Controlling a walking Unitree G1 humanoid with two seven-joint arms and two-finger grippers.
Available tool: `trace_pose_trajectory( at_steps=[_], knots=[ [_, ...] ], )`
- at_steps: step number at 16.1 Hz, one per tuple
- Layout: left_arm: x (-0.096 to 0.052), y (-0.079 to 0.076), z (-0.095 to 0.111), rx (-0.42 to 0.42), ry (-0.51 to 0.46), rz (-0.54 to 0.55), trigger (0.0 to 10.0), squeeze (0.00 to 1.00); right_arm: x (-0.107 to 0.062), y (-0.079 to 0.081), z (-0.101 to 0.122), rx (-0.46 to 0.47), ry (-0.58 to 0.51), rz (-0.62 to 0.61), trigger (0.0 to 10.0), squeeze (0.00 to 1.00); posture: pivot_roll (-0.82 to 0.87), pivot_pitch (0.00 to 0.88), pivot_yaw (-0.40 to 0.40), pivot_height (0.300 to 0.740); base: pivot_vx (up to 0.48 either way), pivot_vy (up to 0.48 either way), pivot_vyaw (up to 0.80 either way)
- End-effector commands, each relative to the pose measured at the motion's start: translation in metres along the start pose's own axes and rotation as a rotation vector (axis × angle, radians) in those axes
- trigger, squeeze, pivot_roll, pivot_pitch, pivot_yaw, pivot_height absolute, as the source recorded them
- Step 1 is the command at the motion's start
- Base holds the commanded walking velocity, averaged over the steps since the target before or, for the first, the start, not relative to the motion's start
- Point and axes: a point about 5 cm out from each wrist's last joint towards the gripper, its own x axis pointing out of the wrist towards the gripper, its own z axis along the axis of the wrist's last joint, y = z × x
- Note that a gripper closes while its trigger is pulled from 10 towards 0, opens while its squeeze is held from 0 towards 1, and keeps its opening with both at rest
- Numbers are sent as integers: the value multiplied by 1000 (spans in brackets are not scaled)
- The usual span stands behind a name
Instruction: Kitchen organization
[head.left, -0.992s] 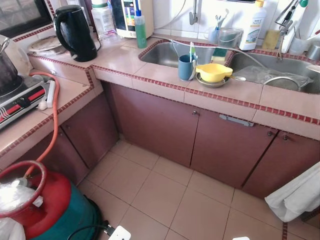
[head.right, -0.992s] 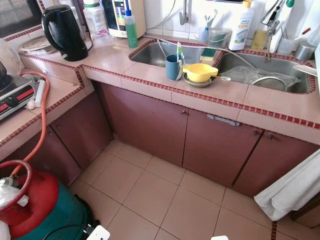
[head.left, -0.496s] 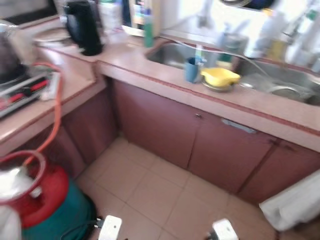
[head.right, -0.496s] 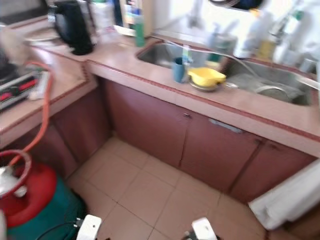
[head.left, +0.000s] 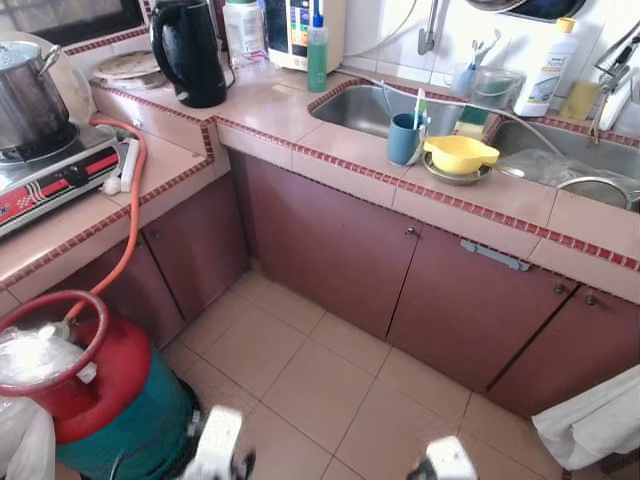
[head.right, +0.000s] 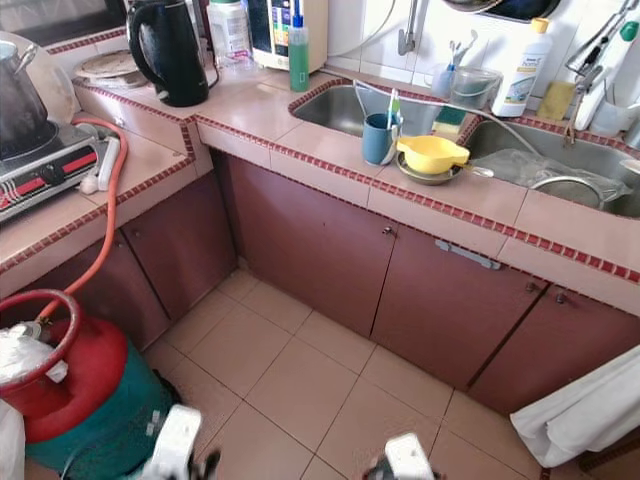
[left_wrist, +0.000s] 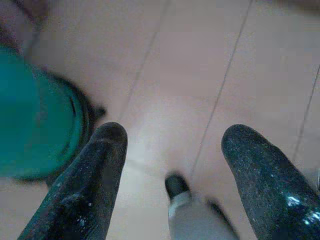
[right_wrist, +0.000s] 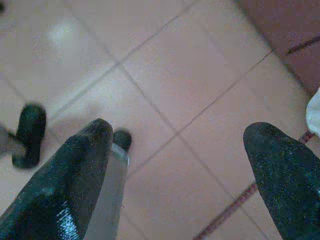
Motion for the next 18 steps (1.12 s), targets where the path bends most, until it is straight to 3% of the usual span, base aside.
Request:
trace_pose_trajectory(
  at_steps=[1,3,4,8,10,13,15,17,18],
  knots=[
    [3,4,20,-5,-83,4,10000,0,3,-5,18,41,-70,-9,10000,0,-3,0,-6,740,0,0,0],
    [7,8,44,0,-176,15,10000,0,6,-7,43,83,-162,11,10000,0,-8,0,-6,740,0,0,0],
    [9,12,74,-11,-286,20,10000,0,7,-9,77,100,-286,23,10000,0,-11,0,-7,740,0,0,0],
    [7,11,118,21,-455,39,10000,0,4,-9,129,148,-487,66,10000,0,-13,0,-8,740,0,0,0],
    [-3,8,134,-5,-606,49,10000,0,-3,-2,156,253,-637,174,10000,0,-10,1,-12,740,0,0,0],
    [-15,8,143,-44,-692,57,10000,0,-15,0,171,333,-773,236,10000,0,-9,14,-19,740,0,0,0],
    [-30,8,156,-47,-782,64,10000,0,-28,1,187,223,-876,194,10000,0,-13,22,-17,740,0,0,0],
    [-34,8,154,-73,-787,32,10000,0,-35,0,196,110,-904,170,10000,16,-18,25,-14,740,0,0,0],
    [-33,10,147,-51,-774,28,10000,31,-37,-1,196,75,-912,160,10000,1000,-22,28,-14,740,0,0,0]
  ],
)
